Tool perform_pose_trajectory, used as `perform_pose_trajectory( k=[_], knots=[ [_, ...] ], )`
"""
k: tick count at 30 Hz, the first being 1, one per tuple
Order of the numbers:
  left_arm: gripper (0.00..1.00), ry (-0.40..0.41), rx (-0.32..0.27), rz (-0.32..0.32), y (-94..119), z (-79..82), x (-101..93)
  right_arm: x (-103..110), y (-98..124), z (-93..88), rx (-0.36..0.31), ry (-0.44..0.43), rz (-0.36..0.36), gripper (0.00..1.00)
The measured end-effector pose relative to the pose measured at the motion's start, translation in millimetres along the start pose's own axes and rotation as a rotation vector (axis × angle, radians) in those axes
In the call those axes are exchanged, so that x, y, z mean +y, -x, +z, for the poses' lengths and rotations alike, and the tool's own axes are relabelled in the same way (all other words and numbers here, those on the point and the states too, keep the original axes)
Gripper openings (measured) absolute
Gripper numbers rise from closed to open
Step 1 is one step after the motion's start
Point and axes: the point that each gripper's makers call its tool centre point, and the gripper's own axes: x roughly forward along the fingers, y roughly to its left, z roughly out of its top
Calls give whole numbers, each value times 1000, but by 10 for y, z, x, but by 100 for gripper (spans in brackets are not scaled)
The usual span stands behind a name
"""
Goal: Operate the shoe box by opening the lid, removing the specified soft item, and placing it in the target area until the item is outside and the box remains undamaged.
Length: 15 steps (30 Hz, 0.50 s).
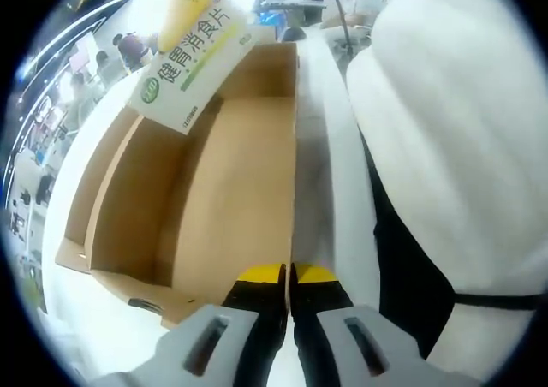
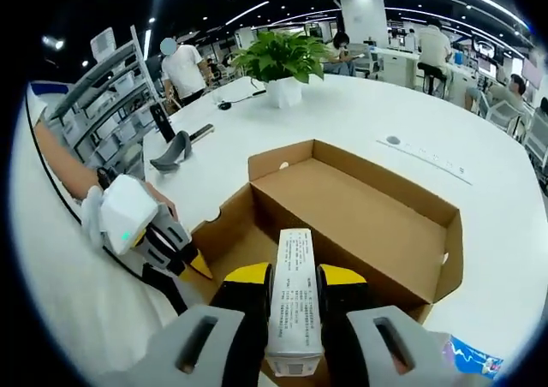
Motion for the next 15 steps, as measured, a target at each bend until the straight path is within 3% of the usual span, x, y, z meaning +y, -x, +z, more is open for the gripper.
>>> perform_pose_trajectory(
  k=[9, 15],
  knots=[
    [2, 7, 8, -1, -6, 8, 4, -109, 248, -136, 11, -91, -24, 19],
    [2, 5, 6, 1, -6, 7, 0, -178, 381, -210, 10, -100, -45, 19]
  ],
)
